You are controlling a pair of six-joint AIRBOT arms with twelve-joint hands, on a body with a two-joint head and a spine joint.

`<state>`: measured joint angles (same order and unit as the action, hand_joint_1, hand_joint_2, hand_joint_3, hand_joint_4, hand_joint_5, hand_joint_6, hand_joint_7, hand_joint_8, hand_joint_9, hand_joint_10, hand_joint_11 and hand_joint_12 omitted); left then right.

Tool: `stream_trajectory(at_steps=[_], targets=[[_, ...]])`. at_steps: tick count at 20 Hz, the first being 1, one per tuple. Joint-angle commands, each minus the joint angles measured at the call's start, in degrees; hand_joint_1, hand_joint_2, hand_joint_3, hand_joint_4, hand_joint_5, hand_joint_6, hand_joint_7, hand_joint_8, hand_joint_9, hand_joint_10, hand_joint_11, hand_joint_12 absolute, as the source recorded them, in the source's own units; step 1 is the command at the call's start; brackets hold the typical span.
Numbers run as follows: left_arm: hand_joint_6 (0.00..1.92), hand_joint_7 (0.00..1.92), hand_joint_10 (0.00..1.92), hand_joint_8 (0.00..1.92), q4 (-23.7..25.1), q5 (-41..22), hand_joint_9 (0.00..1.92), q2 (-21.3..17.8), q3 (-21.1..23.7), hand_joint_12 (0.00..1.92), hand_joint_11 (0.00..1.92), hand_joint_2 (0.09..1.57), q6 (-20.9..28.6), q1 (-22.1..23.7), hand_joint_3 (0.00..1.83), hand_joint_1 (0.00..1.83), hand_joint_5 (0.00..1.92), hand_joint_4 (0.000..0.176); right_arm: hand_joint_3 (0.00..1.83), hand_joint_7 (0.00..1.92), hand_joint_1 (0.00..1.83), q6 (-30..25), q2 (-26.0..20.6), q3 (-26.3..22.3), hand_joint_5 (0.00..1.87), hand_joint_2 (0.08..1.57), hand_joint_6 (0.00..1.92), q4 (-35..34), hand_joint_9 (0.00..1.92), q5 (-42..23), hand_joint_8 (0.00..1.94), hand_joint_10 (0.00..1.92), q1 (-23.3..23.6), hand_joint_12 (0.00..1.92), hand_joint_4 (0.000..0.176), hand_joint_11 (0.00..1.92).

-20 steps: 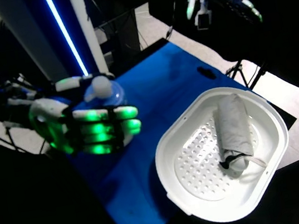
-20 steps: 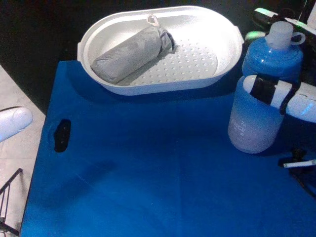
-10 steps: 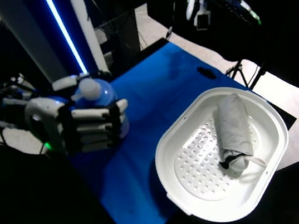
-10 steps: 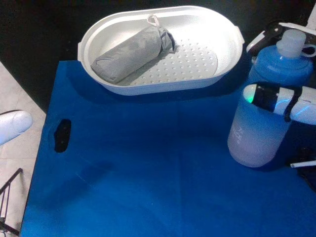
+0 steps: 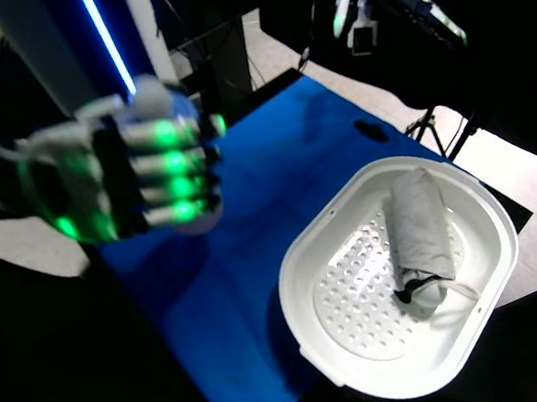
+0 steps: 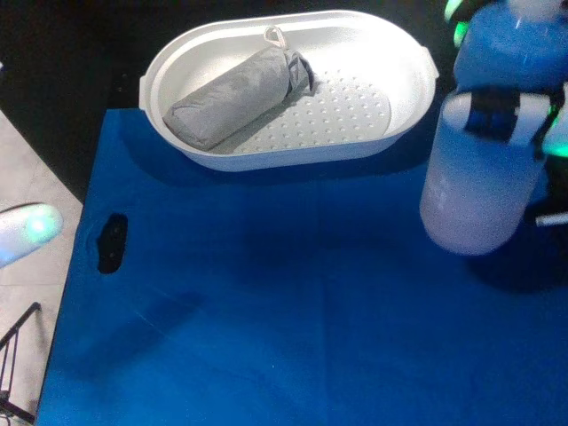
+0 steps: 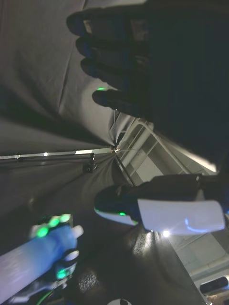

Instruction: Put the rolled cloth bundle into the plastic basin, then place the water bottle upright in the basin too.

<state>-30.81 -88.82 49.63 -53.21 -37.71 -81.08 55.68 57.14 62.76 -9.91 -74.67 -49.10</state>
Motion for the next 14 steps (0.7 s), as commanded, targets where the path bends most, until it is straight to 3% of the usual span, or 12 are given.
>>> stream_trajectory(at_steps=[1,2,3,4,5,7,9,10,11,14], targets=[[0.0,0.03,0.0,0.0,0.34,-7.09,0.0,0.01,-0.36,0.0,0.0,0.9,0.66,0.19,0.0,0.51,0.1,0.176,0.0,1.03,1.1,-1.03,-0.39,0.33,0.73,1.24,1.39,0.03,1.26,-7.46,1.77,1.92,1.49,1.92,0.0,1.29],[0.0,0.01,0.0,0.0,0.42,-7.1,0.0,-0.03,-0.37,0.0,0.0,0.9,0.67,0.2,0.0,0.51,0.1,0.176,0.0,0.8,1.11,-1.01,-0.8,0.84,0.76,1.23,1.34,0.87,0.98,-6.84,1.63,1.85,3.76,1.92,0.0,1.01],[0.0,0.01,0.0,0.0,0.49,-7.14,0.0,-0.05,-0.36,0.0,0.0,0.9,0.67,0.2,0.0,0.51,0.1,0.176,0.0,0.8,1.11,-0.99,-0.92,1.07,0.76,1.23,1.34,1.48,0.98,-5.98,1.63,1.85,5.12,1.92,0.0,1.01],[0.0,0.0,0.0,0.0,0.56,-7.26,0.0,-0.07,-0.33,0.0,0.0,0.89,0.67,0.2,0.0,0.5,0.1,0.176,0.0,0.86,1.19,-0.95,-0.93,1.64,0.76,1.21,1.22,2.52,0.88,-4.61,1.41,1.67,7.22,1.89,0.0,0.86],[0.0,0.0,0.0,0.0,0.65,-7.41,0.0,-0.07,-0.32,0.0,0.0,0.89,0.67,0.2,0.0,0.5,0.1,0.176,0.0,0.9,1.2,-0.83,-0.83,2.27,0.77,1.19,1.2,3.6,0.87,-3.11,1.32,1.61,9.13,1.88,0.0,0.84],[0.0,0.02,0.0,0.0,1.28,-7.47,0.0,-0.13,-0.39,0.0,0.0,0.89,0.69,0.25,0.0,0.49,0.09,0.176,0.0,0.93,1.13,1.88,-0.37,3.37,0.82,1.19,1.25,4.84,1.05,0.7,1.56,1.83,13.52,1.92,0.0,1.09],[0.0,0.01,0.0,0.0,1.51,-7.57,0.0,-0.15,-0.49,0.0,0.0,0.88,0.71,0.37,0.0,0.48,0.1,0.176,0.0,0.89,1.13,2.87,0.34,4.89,0.81,1.2,1.26,5.02,1.0,3.24,1.61,1.87,16.06,1.92,0.0,1.05],[0.0,0.01,0.0,0.0,1.55,-7.71,0.0,-0.15,-0.5,0.0,0.0,0.88,0.71,0.38,0.0,0.47,0.09,0.176,0.0,0.84,1.19,2.88,0.79,5.86,0.77,1.21,1.2,5.01,0.87,4.28,1.49,1.83,17.24,1.92,0.0,0.89],[0.0,0.0,0.0,0.0,1.72,-7.8,0.0,-0.21,-0.48,0.0,0.0,0.88,0.72,0.4,0.0,0.47,0.09,0.176,0.0,0.86,1.2,2.9,1.42,7.13,0.74,1.21,1.25,4.84,0.86,5.88,1.4,1.74,18.98,1.92,0.0,0.85],[0.0,0.0,0.0,0.0,2.06,-7.64,0.0,-0.19,-0.6,0.0,0.0,0.88,0.86,0.43,0.0,0.47,0.09,0.176,0.0,0.93,1.21,2.93,3.7,10.63,0.78,1.18,1.26,3.61,0.94,8.77,1.23,1.67,22.39,1.89,0.0,0.91]])
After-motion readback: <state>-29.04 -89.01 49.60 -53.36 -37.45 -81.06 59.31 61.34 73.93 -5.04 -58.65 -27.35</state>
